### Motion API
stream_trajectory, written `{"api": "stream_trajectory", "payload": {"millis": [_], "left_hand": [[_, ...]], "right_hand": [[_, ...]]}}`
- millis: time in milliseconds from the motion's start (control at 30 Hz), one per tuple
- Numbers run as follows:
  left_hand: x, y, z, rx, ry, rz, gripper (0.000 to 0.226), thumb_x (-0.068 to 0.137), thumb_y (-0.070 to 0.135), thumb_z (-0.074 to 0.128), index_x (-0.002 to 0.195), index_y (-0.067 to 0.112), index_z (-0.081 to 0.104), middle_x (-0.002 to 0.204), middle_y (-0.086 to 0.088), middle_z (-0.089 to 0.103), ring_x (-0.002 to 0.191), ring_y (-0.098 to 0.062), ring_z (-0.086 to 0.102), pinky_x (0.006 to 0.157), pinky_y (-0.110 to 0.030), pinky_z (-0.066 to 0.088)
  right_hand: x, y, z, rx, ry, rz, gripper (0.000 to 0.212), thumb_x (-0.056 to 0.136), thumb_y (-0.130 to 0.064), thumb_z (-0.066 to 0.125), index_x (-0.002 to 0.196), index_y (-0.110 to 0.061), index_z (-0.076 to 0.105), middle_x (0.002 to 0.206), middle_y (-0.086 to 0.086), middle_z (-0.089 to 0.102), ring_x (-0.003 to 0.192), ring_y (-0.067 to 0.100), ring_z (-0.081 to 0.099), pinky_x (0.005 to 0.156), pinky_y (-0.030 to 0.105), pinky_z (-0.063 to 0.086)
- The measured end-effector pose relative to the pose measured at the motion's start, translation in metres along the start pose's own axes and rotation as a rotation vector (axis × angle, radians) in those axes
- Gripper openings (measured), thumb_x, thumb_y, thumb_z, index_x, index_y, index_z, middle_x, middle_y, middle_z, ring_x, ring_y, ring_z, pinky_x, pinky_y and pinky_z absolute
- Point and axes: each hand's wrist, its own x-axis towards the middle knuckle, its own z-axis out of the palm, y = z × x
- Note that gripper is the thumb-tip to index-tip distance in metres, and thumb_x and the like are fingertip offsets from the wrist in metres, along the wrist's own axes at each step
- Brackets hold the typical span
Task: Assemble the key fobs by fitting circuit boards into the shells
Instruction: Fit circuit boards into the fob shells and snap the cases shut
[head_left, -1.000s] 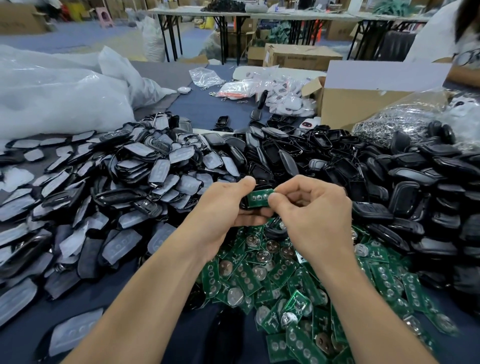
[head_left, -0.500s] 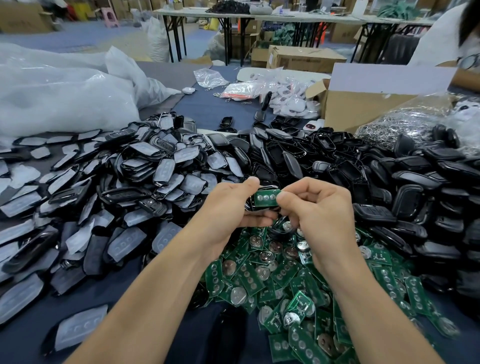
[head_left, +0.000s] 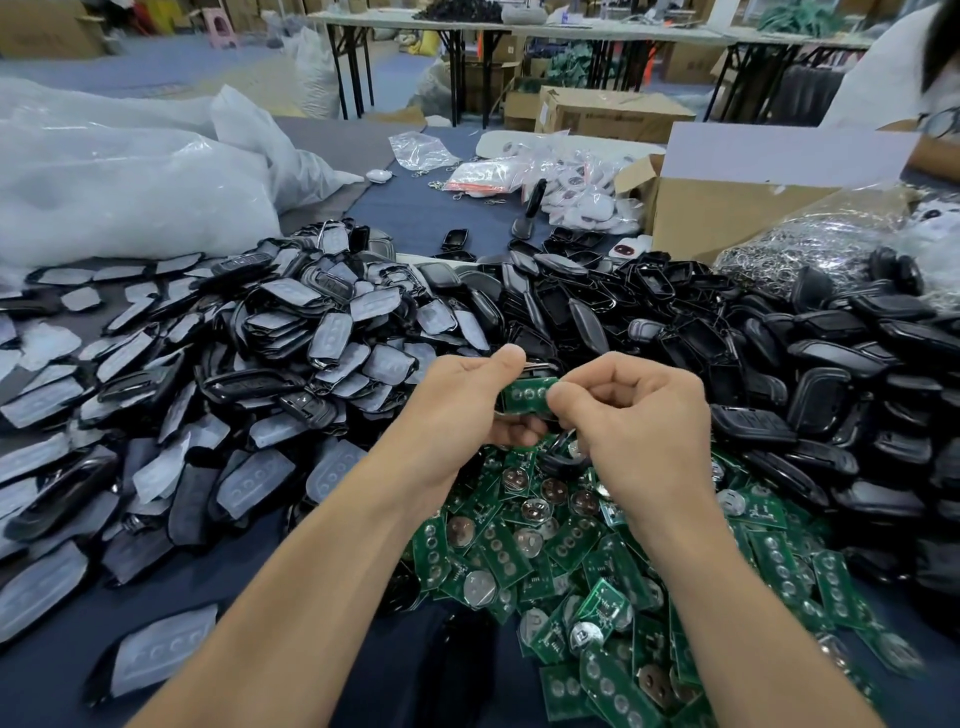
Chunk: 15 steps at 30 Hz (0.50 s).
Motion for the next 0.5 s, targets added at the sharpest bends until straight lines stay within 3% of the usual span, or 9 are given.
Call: {"api": "stream_trajectory", "payload": {"millis": [133,233,400,500], "left_hand": [[-0.0003,0.0005,-0.0027,-0.042,0.005,-0.008,0.051,0.111,0.033,0.050,0.078,0.011,0.082,0.087,-0.021,0.078,0.065,-0.023,0.068,0.062,-0.026,0.059],[-0.0006,0.0012,-0.0027,-0.070,0.020,-0.007,0.049,0.112,0.032,0.047,0.086,0.007,0.079,0.090,-0.025,0.077,0.066,-0.023,0.067,0.061,-0.026,0.058],[-0.0008,0.0017,-0.0036,-0.052,0.001,-0.010,0.057,0.113,0.032,0.045,0.075,0.009,0.081,0.082,-0.019,0.076,0.065,-0.021,0.066,0.060,-0.026,0.057],[-0.0005,0.0009,-0.0024,-0.017,-0.009,-0.014,0.053,0.113,0.032,0.043,0.084,0.004,0.078,0.079,-0.013,0.075,0.063,-0.018,0.065,0.060,-0.025,0.057]], "right_hand": [[0.0021,0.0026,-0.0014,0.044,-0.002,0.031,0.004,0.073,-0.024,0.077,0.071,-0.027,0.077,0.060,-0.002,0.071,0.046,0.013,0.058,0.050,0.040,0.053],[0.0026,0.0036,-0.0008,0.192,-0.023,0.083,0.003,0.071,-0.021,0.076,0.068,-0.023,0.077,0.058,0.004,0.069,0.044,0.014,0.054,0.046,0.029,0.045],[0.0012,0.0041,0.0040,0.163,-0.049,0.066,0.002,0.071,-0.023,0.077,0.069,-0.022,0.077,0.058,0.004,0.070,0.044,0.016,0.058,0.047,0.031,0.047],[0.0004,0.0042,0.0055,0.134,-0.036,0.062,0.001,0.071,-0.024,0.076,0.071,-0.024,0.077,0.058,0.003,0.070,0.044,0.016,0.059,0.048,0.033,0.049]]}}
